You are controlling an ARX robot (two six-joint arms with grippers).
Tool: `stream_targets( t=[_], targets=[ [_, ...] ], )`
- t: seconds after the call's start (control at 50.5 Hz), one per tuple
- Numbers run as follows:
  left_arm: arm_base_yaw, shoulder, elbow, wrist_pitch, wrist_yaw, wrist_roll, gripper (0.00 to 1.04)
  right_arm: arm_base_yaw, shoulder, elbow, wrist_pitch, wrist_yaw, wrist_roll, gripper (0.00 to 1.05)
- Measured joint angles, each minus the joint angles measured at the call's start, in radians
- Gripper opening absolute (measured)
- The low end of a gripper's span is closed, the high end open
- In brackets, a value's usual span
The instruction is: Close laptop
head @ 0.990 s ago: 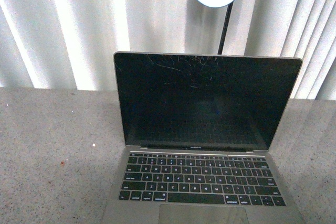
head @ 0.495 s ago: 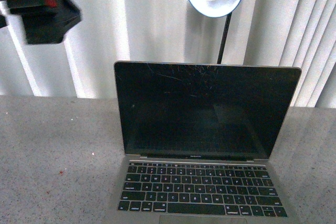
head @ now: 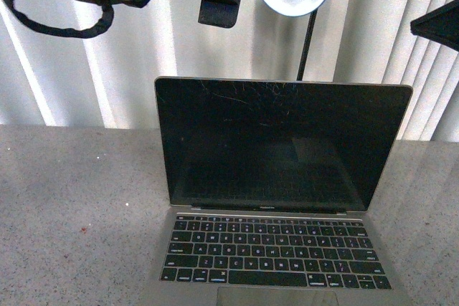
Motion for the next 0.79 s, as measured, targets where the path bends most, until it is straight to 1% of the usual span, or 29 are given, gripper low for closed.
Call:
stream_targets(
  t=[0.04, 0.099, 0.119, 0.158, 0.178, 0.218, 0.238, 0.317, 0.396, 0.495, 0.614, 0.792],
  targets=[
    [-0.005, 0.016, 0.026, -0.024, 0.000, 0.030, 0.66, 0.006, 0.014, 0.021, -0.026, -0.019, -0.036, 0.42],
    [-0.009, 0.039, 0.060, -0.061, -0.002, 0.087, 0.51, 0.009, 0.035, 0.048, -0.053, -0.032, -0.071, 0.30],
    [-0.010, 0.044, 0.069, -0.069, -0.002, 0.103, 0.48, 0.009, 0.040, 0.055, -0.059, -0.035, -0.081, 0.26],
    [-0.010, 0.053, 0.082, -0.075, -0.003, 0.126, 0.41, 0.009, 0.050, 0.069, -0.069, -0.035, -0.096, 0.19],
    [-0.010, 0.059, 0.090, -0.084, -0.002, 0.129, 0.37, 0.008, 0.056, 0.078, -0.074, -0.032, -0.104, 0.14],
    [-0.010, 0.073, 0.110, -0.108, 0.009, 0.140, 0.27, 0.006, 0.068, 0.092, -0.082, -0.021, -0.114, 0.05],
    [-0.011, 0.080, 0.118, -0.113, 0.006, 0.150, 0.21, 0.005, 0.074, 0.097, -0.083, -0.018, -0.127, 0.03],
    [-0.014, 0.103, 0.140, -0.147, -0.004, 0.178, 0.03, -0.002, 0.092, 0.099, -0.100, -0.043, -0.147, 0.03],
    [-0.016, 0.120, 0.157, -0.186, -0.018, 0.188, 0.04, -0.005, 0.102, 0.099, -0.113, -0.070, -0.164, 0.03],
    [-0.021, 0.135, 0.170, -0.210, 0.002, 0.209, 0.04, -0.008, 0.123, 0.109, -0.130, -0.073, -0.194, 0.03],
    [-0.031, 0.150, 0.194, -0.238, 0.017, 0.253, 0.04, -0.014, 0.169, 0.167, -0.177, -0.084, -0.240, 0.03],
    [-0.038, 0.177, 0.244, -0.299, 0.009, 0.269, 0.04, -0.013, 0.225, 0.241, -0.220, -0.088, -0.273, 0.03]
  ],
)
